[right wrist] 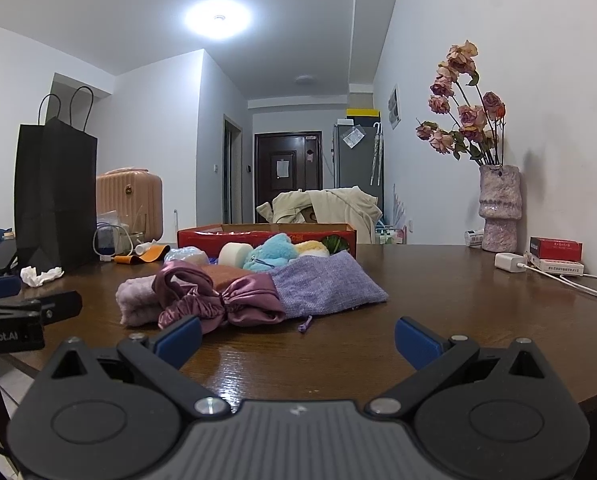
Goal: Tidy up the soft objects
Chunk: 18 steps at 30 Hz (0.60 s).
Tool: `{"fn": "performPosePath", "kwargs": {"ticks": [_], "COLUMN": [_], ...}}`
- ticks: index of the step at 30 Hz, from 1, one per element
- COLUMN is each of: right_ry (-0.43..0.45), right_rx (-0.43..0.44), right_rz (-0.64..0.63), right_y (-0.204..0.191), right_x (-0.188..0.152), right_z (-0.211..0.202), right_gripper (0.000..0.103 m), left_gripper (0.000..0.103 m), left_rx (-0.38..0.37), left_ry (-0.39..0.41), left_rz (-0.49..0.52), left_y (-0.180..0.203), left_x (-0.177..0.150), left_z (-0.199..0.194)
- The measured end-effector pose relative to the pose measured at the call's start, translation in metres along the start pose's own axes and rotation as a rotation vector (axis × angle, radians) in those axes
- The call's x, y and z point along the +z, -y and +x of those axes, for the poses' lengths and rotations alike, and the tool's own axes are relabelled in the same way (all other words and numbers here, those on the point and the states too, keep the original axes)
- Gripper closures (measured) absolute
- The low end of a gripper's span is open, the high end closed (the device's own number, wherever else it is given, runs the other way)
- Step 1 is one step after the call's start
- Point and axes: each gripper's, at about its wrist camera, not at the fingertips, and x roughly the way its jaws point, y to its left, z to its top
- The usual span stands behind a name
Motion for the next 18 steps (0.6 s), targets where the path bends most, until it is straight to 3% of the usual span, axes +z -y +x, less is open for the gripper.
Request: {"fn": "performPosePath", "kwargs": {"ticks": [18], "right_ry": [-0.007], "right_rx": [0.004], "right_rz": [0.004], "right_y": [-0.0014], "right_x": [-0.0027], "right_z": [-0.0008], "right_gripper": [0.000], "left_gripper": [0.000], "left_rx": [-0.008], "left_ry": [-0.014], "left_rz": [-0.001], "left_y": [-0.0007], "left_x": [-0.0033], "left_z": [0.0014]}}
